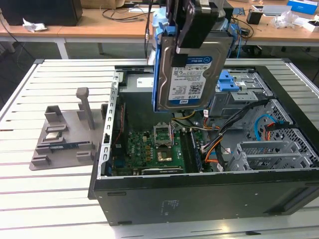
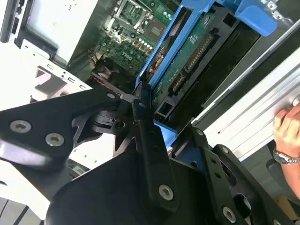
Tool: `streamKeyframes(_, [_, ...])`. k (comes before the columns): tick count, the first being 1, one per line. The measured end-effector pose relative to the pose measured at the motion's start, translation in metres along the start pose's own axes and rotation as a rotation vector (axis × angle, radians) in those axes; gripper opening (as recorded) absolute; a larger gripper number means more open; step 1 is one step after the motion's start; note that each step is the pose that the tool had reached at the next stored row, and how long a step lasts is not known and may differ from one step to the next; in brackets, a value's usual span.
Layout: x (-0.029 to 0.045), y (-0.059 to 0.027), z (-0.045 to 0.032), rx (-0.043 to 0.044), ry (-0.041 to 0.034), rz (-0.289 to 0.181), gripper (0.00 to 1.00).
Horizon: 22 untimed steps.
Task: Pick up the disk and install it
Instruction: 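Pick up the disk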
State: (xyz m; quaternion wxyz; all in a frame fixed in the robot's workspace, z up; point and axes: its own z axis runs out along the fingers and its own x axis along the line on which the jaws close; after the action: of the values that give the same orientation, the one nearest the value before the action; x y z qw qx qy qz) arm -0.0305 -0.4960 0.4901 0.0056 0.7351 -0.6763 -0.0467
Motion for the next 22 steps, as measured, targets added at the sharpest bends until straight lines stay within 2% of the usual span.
streamKeyframes(3, [0.0083, -0.0083, -0.0005, -0.0005, 0.0000, 0.000, 0.37])
streamKeyframes(6, [0.0206, -0.0186, -0.0010, -0.0012, -0.0001, 0.000, 0.37])
streamKeyframes(12, [0.0344, -0.0280, -0.0013, -0.0017, -0.0001, 0.000, 0.37])
streamKeyframes(18, [0.0537, -0.0397, -0.0015, -0.0023, -0.0002, 0.000, 0.37])
streamKeyframes(22, [0.0630, -0.0468, -0.0011, -0.0024, 0.0000, 0.000, 0.37])
